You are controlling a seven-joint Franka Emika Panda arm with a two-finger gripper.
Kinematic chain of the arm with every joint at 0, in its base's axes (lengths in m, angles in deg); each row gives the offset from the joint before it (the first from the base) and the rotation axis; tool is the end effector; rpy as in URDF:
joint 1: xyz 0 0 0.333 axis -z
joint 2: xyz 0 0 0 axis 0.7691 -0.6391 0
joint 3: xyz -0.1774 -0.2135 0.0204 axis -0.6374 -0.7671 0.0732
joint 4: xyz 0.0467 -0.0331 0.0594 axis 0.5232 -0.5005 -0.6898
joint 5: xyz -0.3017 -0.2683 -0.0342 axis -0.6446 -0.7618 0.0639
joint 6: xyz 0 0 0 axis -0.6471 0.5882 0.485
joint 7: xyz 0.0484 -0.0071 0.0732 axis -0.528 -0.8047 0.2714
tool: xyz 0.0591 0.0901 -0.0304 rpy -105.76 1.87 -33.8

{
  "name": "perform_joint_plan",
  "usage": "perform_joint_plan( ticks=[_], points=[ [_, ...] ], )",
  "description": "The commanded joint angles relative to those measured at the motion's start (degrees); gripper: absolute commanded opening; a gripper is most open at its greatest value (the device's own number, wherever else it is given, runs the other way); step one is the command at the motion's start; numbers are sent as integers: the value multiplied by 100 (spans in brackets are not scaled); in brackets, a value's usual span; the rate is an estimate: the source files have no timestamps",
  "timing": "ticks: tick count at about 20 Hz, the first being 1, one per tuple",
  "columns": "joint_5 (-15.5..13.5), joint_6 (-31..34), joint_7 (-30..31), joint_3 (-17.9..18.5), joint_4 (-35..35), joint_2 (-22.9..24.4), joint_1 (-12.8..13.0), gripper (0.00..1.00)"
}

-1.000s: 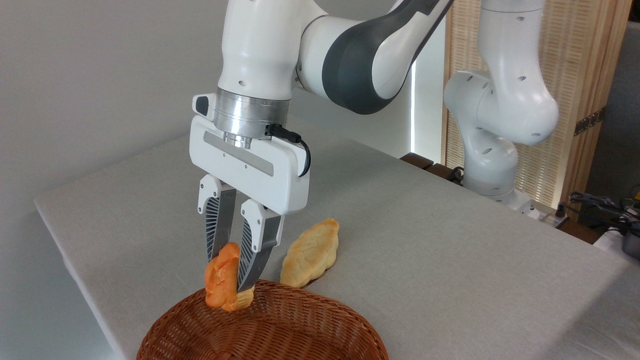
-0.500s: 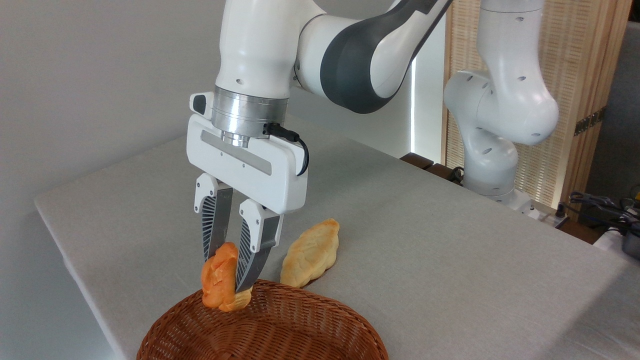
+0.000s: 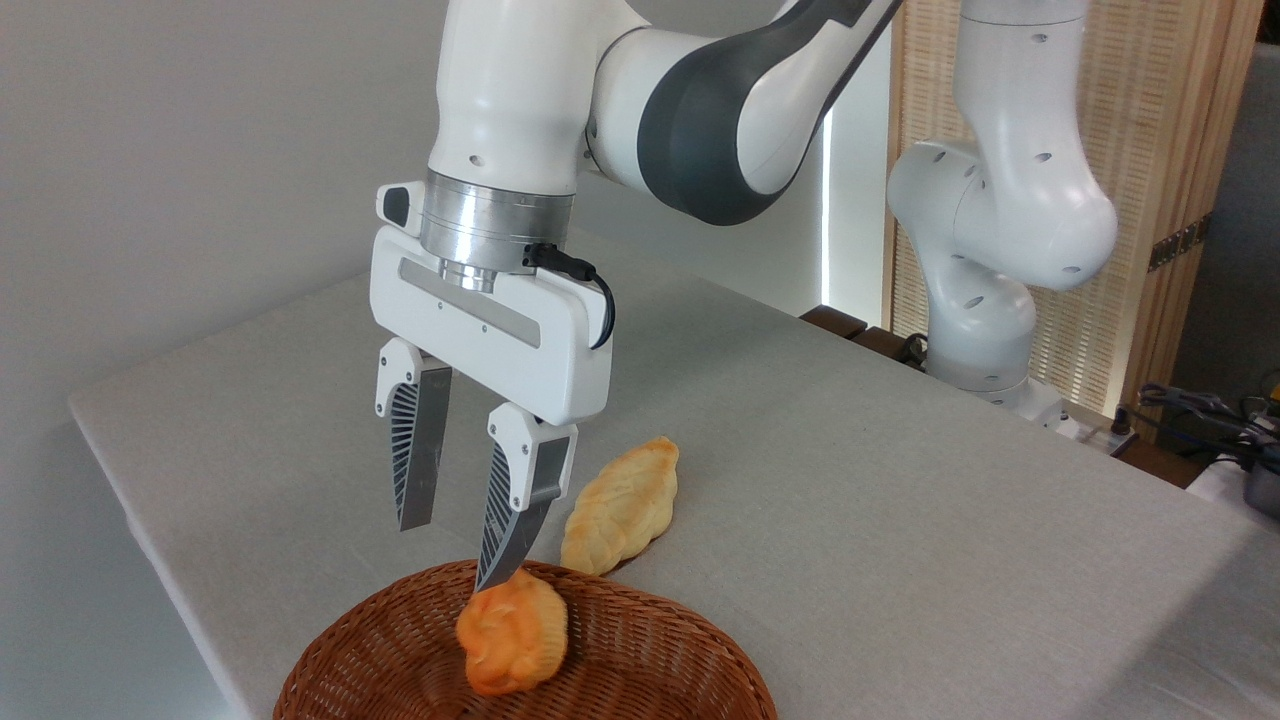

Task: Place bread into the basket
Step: 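Open the gripper to drop the roll into the basket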

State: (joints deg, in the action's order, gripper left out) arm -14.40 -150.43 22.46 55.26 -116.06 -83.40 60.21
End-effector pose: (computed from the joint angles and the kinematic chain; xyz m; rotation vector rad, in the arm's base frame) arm 0.5937 0.0173 0.4683 -2.7890 0.9525 -0.5788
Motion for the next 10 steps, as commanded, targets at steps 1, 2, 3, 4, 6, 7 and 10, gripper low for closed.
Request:
perform_joint_plan(
  ticks=[1, 2, 3, 4, 6, 7, 10],
  points=[
    [99, -31, 187, -25, 71, -3, -1, 100],
    [99, -23, 187, -25, 71, 6, -1, 100],
    [99, -23, 187, -34, 71, 14, -1, 100],
    [90, 21, 196, -34, 80, 32, 8, 100],
    [73, 240, 196, -51, 80, 58, 17, 100],
    [38, 459, 196, -51, 202, 76, 26, 100],
    [11, 1406, 187, -51, 624, 76, 26, 100]
  ],
)
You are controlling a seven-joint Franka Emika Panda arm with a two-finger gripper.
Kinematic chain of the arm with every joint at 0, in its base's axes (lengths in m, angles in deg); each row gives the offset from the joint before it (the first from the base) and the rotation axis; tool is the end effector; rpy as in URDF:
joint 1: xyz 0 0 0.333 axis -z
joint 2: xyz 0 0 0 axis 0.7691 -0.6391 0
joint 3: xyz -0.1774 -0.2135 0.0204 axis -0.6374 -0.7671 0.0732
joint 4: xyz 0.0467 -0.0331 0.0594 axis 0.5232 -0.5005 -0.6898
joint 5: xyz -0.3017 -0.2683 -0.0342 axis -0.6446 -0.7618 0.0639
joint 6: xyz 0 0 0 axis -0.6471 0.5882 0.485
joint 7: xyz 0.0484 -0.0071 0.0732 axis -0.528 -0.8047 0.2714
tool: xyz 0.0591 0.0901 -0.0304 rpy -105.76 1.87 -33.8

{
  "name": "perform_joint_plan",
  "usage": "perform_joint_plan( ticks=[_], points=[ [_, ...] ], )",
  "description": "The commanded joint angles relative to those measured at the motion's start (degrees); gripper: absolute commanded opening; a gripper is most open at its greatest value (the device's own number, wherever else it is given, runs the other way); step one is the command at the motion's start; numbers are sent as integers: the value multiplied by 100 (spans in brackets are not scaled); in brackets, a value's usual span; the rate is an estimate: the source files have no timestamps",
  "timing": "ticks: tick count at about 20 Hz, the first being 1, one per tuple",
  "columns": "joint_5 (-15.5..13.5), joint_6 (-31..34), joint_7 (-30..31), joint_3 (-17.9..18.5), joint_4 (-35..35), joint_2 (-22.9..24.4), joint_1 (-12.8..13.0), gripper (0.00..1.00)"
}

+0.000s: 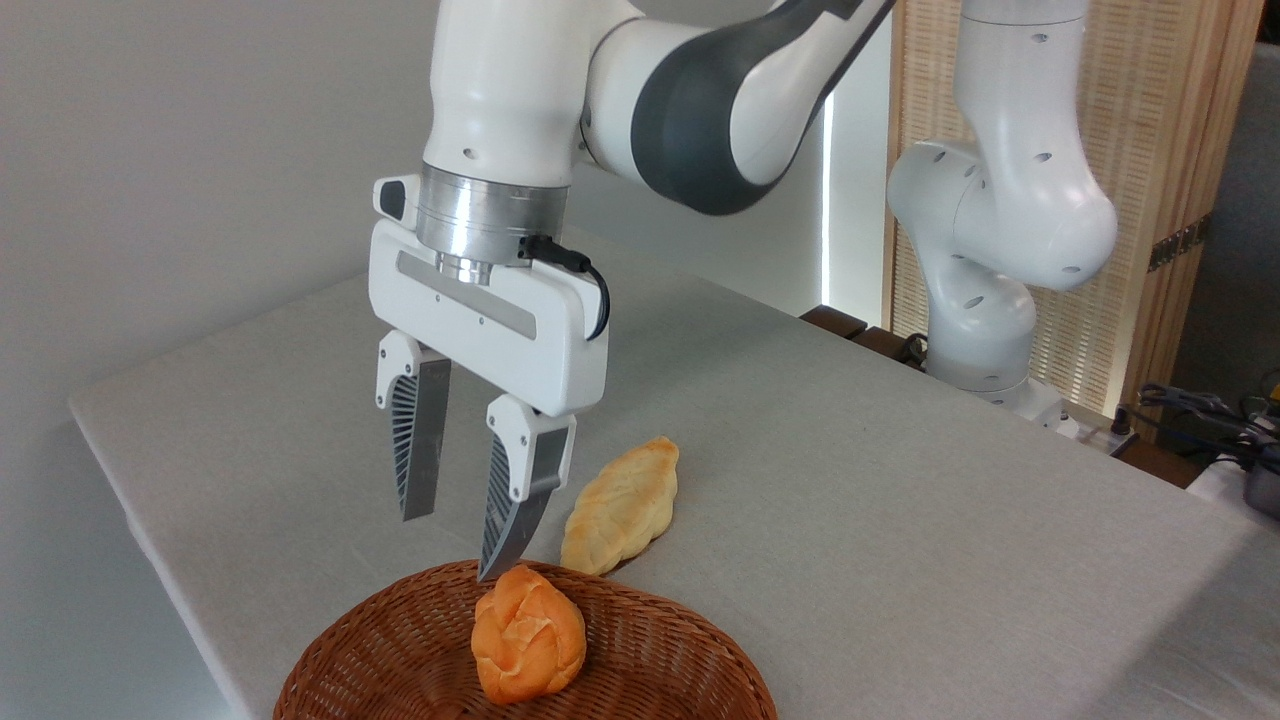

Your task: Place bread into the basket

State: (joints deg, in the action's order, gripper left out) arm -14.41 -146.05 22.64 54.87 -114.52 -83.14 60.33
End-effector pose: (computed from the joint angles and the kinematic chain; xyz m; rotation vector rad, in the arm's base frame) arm 0.5916 0.0121 0.4755 -2.8140 0.9697 -0.5207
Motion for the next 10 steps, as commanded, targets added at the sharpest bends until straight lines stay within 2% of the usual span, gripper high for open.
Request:
perform_joint_plan(
  ticks=[1, 4, 10],
  points=[
    [12, 1181, 169, -12, 540, 50, 14, 100],
    [12, 1928, 186, -134, 682, 50, 40, 100],
    [-23, 2544, 405, -416, 699, 164, 40, 100]
  ],
)
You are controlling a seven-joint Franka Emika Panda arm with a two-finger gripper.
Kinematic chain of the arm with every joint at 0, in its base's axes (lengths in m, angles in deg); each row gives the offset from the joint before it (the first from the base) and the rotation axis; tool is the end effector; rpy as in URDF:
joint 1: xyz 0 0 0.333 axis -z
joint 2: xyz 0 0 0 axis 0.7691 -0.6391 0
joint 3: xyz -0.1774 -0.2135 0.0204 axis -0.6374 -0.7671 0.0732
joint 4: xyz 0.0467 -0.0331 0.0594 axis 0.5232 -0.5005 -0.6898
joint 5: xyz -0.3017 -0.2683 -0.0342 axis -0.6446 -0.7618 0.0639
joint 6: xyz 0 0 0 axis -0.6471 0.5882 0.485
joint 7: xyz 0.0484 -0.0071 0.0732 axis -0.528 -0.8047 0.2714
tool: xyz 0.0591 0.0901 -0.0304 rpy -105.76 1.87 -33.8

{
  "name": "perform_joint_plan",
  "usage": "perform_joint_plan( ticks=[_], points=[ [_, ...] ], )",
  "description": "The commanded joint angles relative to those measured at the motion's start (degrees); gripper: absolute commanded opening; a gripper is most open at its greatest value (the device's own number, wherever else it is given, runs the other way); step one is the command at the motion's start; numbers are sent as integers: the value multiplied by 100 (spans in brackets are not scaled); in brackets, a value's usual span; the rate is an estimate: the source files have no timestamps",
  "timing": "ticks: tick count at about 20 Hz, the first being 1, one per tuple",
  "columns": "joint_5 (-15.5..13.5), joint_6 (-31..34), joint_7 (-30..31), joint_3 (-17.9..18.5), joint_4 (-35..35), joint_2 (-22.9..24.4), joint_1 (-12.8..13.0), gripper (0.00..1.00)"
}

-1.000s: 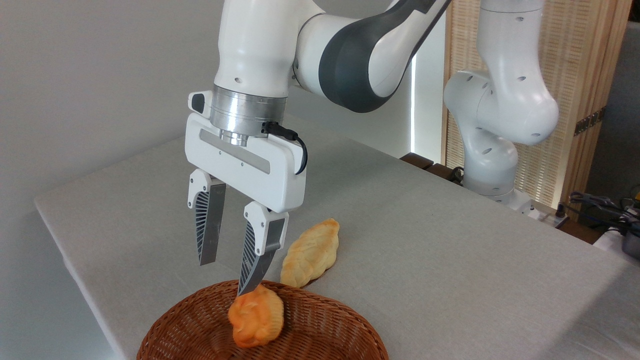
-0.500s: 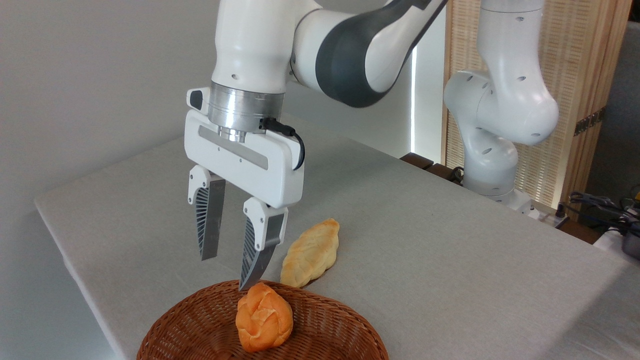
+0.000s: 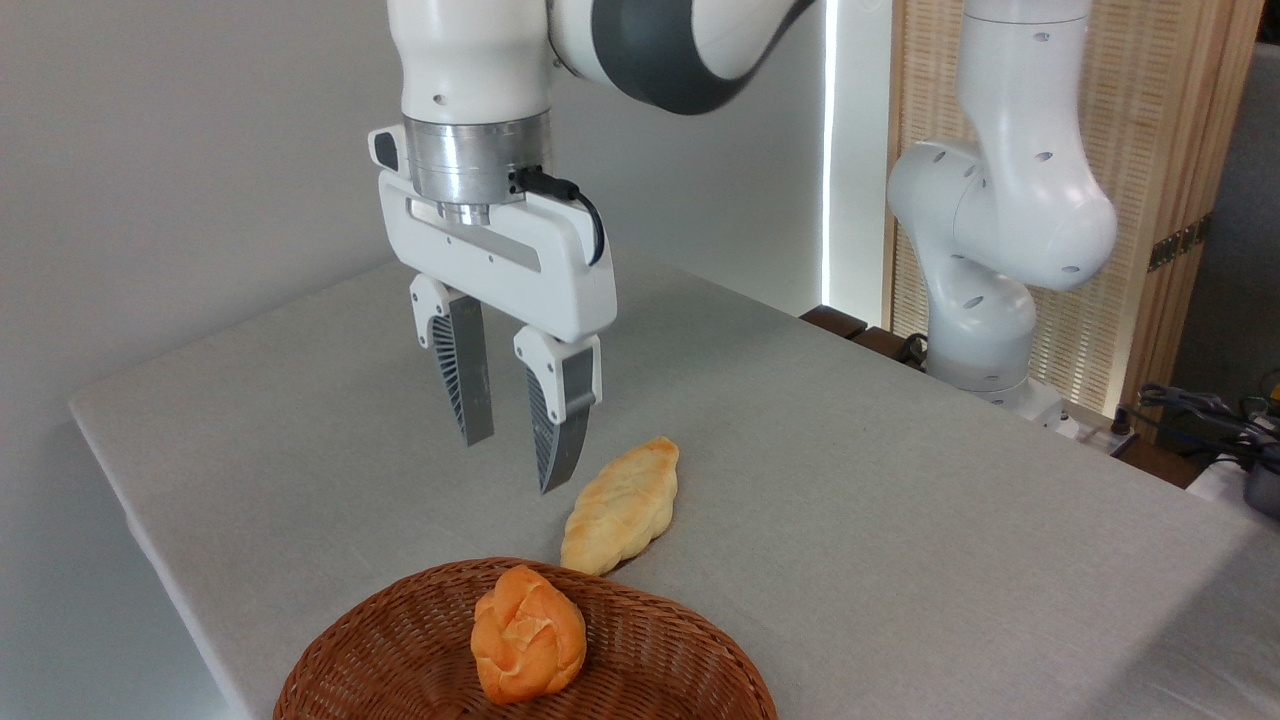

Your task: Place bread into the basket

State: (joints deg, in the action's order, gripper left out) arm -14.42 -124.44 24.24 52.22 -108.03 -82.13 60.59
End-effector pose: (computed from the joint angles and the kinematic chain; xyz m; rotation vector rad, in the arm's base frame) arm 0.5703 -0.0168 0.5019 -2.9237 1.0453 -0.1806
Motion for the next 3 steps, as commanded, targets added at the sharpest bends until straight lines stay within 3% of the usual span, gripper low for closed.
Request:
perform_joint_plan(
  ticks=[1, 3],
  points=[
    [-32, 428, 290, -160, 50, 81, 15, 100],
    [-32, 428, 308, -160, 50, 81, 15, 100]
  ],
)
